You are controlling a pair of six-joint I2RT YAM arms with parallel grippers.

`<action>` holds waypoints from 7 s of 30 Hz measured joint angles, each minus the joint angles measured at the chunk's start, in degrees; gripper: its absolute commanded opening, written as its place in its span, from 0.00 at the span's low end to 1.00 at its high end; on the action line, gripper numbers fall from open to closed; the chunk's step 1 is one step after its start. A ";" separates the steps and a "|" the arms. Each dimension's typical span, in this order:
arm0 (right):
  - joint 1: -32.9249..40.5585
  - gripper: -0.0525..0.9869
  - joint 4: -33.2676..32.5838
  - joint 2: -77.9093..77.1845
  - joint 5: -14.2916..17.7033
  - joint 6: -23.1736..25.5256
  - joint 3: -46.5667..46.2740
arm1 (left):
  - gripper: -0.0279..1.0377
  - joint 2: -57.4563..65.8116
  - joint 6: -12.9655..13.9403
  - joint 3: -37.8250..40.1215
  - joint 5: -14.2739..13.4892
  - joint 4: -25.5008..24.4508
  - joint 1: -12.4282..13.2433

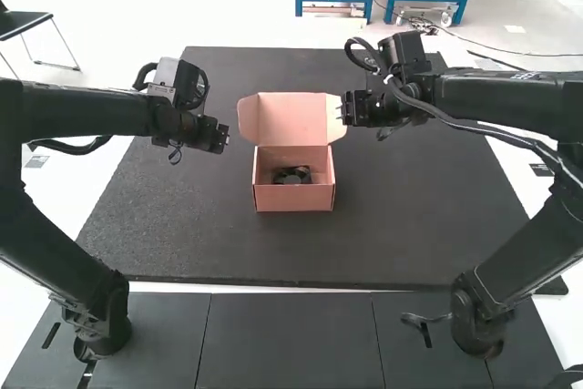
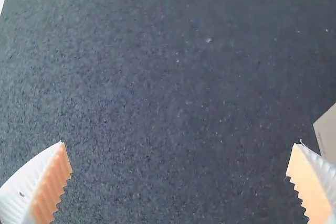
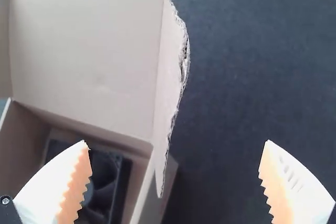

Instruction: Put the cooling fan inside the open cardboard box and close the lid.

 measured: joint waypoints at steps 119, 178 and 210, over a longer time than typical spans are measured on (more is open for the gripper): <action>3.15 0.03 -7.80 6.99 -7.72 -1.20 5.86 | 0.94 5.29 -3.04 7.39 6.51 -4.46 -5.79; 5.11 0.03 -15.87 6.97 -9.79 -3.30 5.60 | 0.94 1.09 -3.02 6.95 7.78 -8.11 -6.64; 6.47 0.41 -18.25 6.97 -9.38 -5.42 -0.44 | 0.94 -2.19 -3.02 3.45 7.80 -9.79 -6.64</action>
